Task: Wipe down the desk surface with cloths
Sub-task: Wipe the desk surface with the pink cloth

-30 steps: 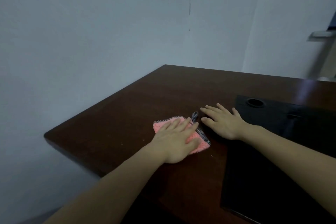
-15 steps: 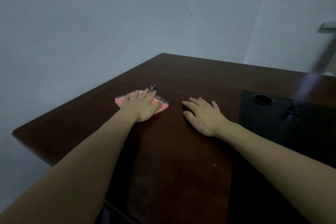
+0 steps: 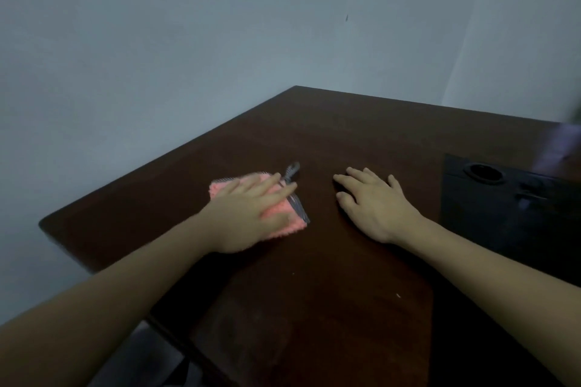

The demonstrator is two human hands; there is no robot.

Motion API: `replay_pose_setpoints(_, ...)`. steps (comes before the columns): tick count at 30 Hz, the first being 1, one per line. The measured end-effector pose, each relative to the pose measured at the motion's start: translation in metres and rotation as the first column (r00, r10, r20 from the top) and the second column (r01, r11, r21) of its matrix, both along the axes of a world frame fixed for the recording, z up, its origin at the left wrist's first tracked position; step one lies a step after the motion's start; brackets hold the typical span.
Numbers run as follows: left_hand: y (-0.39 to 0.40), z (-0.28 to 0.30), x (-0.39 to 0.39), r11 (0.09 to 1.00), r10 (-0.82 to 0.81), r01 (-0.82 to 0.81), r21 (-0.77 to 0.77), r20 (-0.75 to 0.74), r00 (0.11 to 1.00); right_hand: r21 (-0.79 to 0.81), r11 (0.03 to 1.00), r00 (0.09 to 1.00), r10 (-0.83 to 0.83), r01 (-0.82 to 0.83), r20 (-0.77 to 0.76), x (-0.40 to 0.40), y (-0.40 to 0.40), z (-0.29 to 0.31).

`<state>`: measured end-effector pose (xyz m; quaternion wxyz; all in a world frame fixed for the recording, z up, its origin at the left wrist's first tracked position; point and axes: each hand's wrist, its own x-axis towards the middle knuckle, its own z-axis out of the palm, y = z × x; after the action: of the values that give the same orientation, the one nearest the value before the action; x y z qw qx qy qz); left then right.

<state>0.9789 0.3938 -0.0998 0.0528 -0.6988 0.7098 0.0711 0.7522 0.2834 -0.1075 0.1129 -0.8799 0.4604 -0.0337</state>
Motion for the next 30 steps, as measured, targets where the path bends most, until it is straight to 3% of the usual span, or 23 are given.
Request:
replay_pose_setpoints(9,-0.107,-0.009,0.024,0.918,0.391,-0.393,-0.062,-0.040,0.920,0.019,1.000,0.999,0.003,-0.004,0.044,-0.002,0.003,0.004)
replay_pose_setpoints(13,-0.085,-0.008,0.008,0.949,0.310,-0.311,-0.054,-0.027,0.950,0.013,1.000,0.999,0.010,-0.011,0.054,-0.005,0.006,0.004)
replay_pose_setpoints(18,-0.005,-0.009,-0.005,0.999,0.032,-0.030,-0.030,0.034,0.999,0.014,1.000,0.999,0.009,-0.010,0.039,-0.006,0.007,0.004)
replay_pose_setpoints(21,0.035,-0.009,0.002,0.998,-0.044,0.043,-0.039,-0.025,0.999,0.009,1.000,1.000,0.009,-0.009,0.022,-0.005,0.008,0.004)
replay_pose_setpoints(25,0.025,-0.006,0.020,0.999,-0.018,0.017,-0.051,-0.038,0.999,0.001,1.000,1.000,0.012,-0.012,0.023,-0.003,0.008,0.004)
replay_pose_setpoints(30,-0.048,-0.014,0.064,0.978,0.198,-0.196,-0.065,0.018,0.980,-0.001,1.000,1.000,0.011,-0.011,0.029,-0.004,0.008,0.004)
